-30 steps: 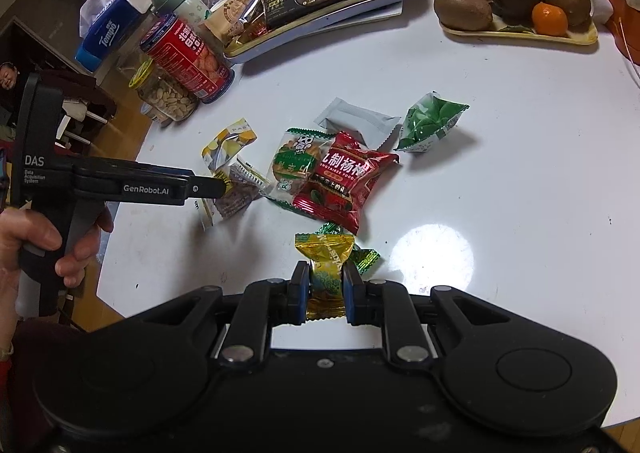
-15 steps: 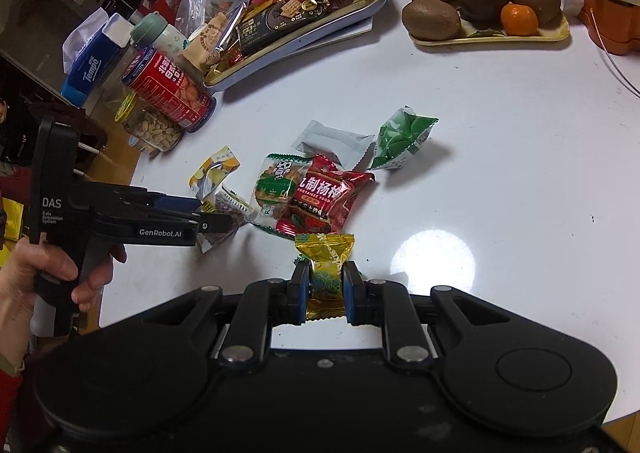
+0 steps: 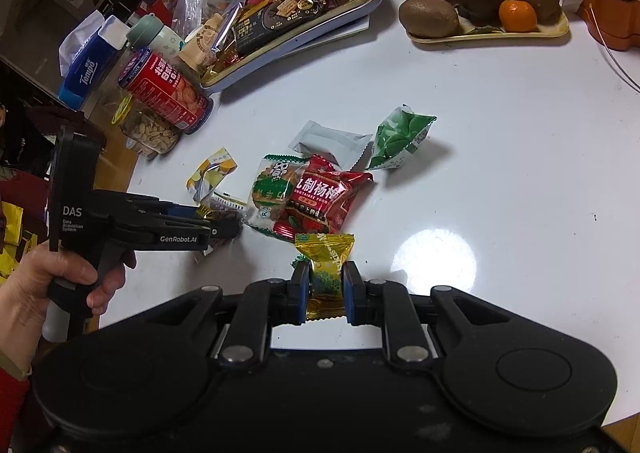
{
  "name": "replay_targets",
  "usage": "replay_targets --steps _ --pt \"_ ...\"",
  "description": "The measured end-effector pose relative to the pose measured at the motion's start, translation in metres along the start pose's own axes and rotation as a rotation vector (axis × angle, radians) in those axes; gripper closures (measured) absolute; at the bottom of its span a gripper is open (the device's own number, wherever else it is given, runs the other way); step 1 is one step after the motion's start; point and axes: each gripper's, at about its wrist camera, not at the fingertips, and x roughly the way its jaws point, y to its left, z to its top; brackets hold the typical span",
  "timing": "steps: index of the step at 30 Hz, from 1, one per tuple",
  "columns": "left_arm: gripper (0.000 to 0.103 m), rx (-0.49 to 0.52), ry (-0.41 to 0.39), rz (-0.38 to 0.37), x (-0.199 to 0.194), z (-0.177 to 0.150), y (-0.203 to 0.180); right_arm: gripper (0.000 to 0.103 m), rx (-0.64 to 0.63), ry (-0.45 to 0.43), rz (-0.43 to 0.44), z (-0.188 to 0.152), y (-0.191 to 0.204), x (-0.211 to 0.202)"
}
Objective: Organize snacks
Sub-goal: 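Close the right gripper on the gold candy and lift it, then close the left gripper on the brown-filled clear packet and lift it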
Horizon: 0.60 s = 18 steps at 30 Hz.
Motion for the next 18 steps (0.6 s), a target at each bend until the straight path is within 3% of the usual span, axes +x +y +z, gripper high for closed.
replay_targets --steps 10,18 --pt "0.059 -0.015 -0.074 0.074 -0.009 -0.008 -0.002 0.084 -0.003 -0.005 -0.009 0.0 0.002 0.002" --pt "0.059 -0.049 -0.11 0.091 -0.018 -0.009 -0.001 0.084 -0.002 -0.008 -0.013 0.0 0.002 0.002"
